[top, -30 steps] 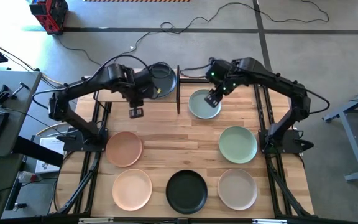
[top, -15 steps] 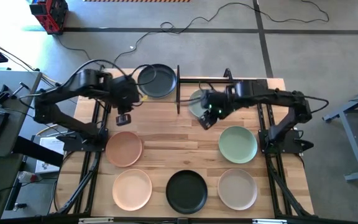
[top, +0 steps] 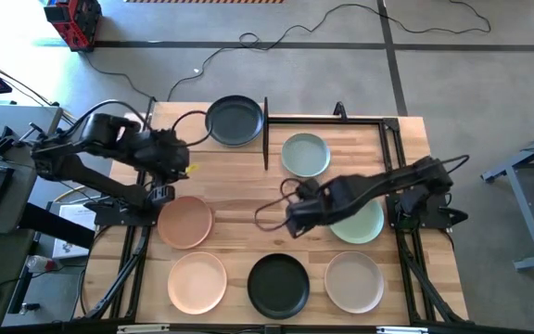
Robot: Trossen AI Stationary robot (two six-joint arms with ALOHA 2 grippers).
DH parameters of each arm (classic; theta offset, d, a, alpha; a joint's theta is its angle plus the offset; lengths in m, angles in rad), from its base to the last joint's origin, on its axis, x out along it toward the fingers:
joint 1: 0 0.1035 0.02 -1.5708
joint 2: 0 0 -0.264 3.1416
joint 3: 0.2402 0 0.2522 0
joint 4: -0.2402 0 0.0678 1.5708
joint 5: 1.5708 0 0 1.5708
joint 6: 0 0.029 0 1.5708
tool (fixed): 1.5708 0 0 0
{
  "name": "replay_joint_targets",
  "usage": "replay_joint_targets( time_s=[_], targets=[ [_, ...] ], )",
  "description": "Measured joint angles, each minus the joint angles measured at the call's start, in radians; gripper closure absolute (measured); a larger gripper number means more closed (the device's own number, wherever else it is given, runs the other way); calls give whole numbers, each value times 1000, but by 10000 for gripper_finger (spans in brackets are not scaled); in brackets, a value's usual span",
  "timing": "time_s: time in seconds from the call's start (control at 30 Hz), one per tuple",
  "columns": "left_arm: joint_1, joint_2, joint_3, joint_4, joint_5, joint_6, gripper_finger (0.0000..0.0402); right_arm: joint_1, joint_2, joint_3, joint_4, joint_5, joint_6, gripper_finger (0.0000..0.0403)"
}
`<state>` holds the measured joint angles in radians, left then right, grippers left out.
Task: Place and stack plates onto a shelf
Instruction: Stack the green plate on top of the dark blue plate on the shelf
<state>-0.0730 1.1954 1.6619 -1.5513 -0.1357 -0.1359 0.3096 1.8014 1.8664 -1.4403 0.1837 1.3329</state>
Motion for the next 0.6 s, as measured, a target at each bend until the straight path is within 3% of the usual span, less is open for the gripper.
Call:
replay_joint_targets(
  time_s=[0.4,0.6],
  targets=[
    [-180,6,0,1,47,-57,342,52,150,0,-132,1,0,236],
    [-253,6,0,1,45,-99,342,48,204,0,-130,71,-33,236]
  ],
)
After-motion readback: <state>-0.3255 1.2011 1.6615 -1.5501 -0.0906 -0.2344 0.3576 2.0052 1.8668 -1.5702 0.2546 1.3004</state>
